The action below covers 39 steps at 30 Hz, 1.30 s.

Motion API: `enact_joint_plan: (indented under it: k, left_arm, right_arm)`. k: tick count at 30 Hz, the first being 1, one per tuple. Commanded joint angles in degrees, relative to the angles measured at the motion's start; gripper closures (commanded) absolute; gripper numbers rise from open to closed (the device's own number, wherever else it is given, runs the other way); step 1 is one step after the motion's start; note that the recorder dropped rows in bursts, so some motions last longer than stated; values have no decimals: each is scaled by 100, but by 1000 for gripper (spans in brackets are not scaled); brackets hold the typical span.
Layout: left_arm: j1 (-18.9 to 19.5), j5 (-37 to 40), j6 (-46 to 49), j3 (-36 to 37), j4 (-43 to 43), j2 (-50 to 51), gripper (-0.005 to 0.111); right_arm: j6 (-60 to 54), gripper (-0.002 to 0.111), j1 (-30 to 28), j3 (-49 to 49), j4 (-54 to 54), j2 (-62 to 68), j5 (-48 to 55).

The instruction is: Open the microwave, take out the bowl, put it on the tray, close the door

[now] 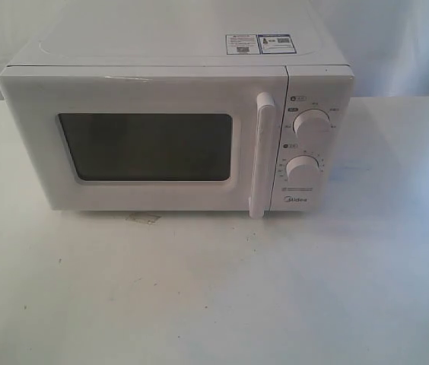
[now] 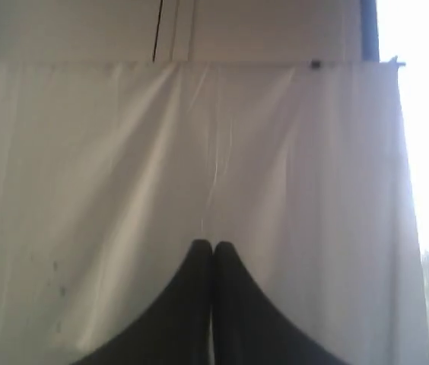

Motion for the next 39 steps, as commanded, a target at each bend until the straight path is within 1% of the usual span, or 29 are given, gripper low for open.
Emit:
enact_joint_plan:
  k: [1,2,4,8,12,22,28,31,35,38,39]
  left_arm:
    - [6,-6,-33,28,-11,-26,107]
    - [6,-6,-33,28,-11,-26,107]
    - [6,-6,-33,28,-11,-26,107]
    - [6,-6,-33,28,-11,-26,107]
    - [6,-6,-33,28,-11,-26,107]
    - [6,-6,-33,28,-11,-26,107]
    - [6,-6,-33,28,-11,-26,107]
    - [6,-6,-33,28,-11,-26,107]
    - [6,-6,-33,28,-11,-26,107]
    - [6,-6,-33,28,-11,-26,107]
    - [6,-6,-33,28,-11,-26,107]
  right_arm:
    - [-120,108,-42,-1303,-137,1456,2662]
    - [-120,108,-42,-1442,-137,1708,3101]
    - [-120,108,-42,-1598,-137,2250,3381]
    - [-120,108,-42,-1612,-137,2958,3185]
    - [-120,108,-42,-1612,-137,3397,3080]
    - [-120,108,-42,-1612,-57,3596,3080]
    - [-120,108,-28,-1612,635,3604,2913]
    - [-164,108,99,-1612,814,3665,3032]
    - [-924,108,464,-1612,906,3967,3416]
    - [-1826,108,797,-1612,1486,4337,3525]
    - [-2282,108,913,-1637,1797,4489,3594]
